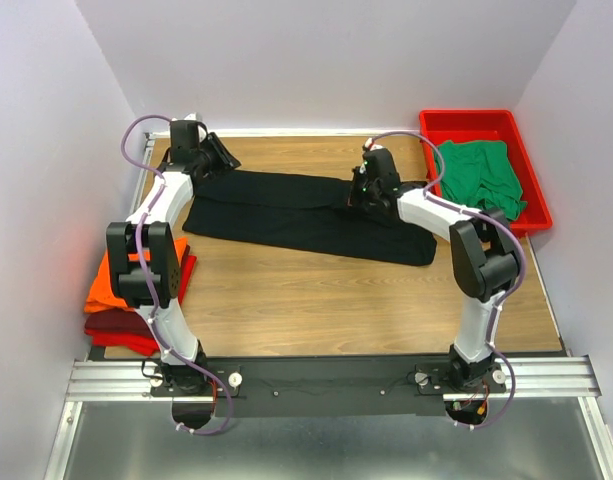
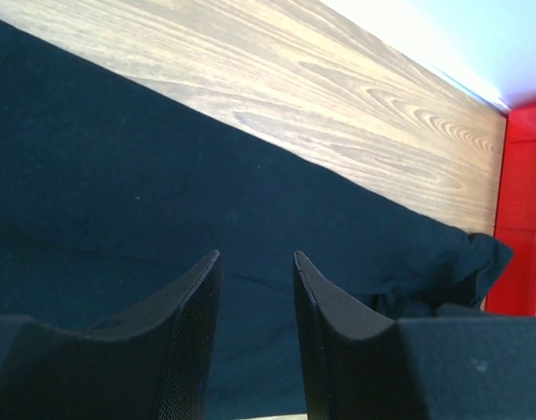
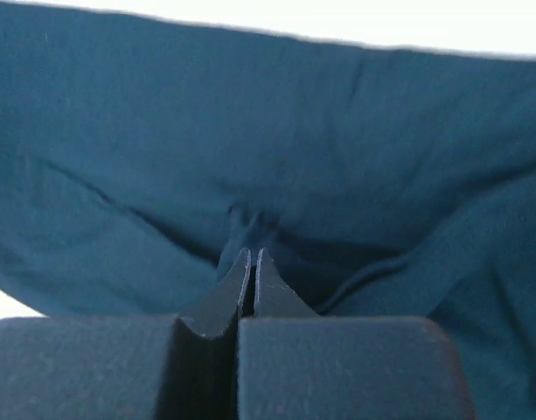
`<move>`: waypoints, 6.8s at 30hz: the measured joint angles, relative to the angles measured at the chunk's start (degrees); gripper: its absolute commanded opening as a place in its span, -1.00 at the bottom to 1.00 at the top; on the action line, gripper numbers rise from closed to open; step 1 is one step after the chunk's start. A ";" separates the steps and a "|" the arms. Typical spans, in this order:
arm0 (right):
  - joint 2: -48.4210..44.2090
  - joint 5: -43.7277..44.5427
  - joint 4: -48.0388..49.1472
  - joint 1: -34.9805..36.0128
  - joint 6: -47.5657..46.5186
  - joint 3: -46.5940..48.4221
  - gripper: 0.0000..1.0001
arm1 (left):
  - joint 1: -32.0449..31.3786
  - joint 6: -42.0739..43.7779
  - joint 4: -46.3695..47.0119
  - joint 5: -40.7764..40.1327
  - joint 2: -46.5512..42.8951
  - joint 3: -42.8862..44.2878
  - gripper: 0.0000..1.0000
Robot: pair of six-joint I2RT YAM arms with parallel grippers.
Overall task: Fold and stack the t-shirts
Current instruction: Fold the tshirt
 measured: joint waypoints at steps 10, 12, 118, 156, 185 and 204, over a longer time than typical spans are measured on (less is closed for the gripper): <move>-1.57 2.38 3.98 4.79 5.03 -8.04 -0.30 | -5.53 2.64 -0.61 2.56 1.09 0.02 -0.07; -2.05 2.62 4.59 5.25 5.62 -9.03 -0.04 | -6.67 3.28 -0.90 2.91 1.68 0.02 -0.07; -19.21 7.13 -4.33 -4.52 1.44 -19.43 -0.94 | -32.65 5.53 -5.27 4.24 16.31 4.28 -0.38; -19.21 7.13 -5.01 -4.52 1.44 -19.43 -0.94 | -34.47 4.46 -6.19 1.70 16.96 5.31 -0.17; -19.21 7.13 -5.18 -4.52 1.44 -19.43 -0.94 | -35.58 4.48 -7.19 0.92 18.88 7.39 -1.00; -20.39 6.08 -5.31 0.00 1.68 -22.51 -0.94 | -31.71 5.14 -8.22 0.94 16.17 7.08 -1.00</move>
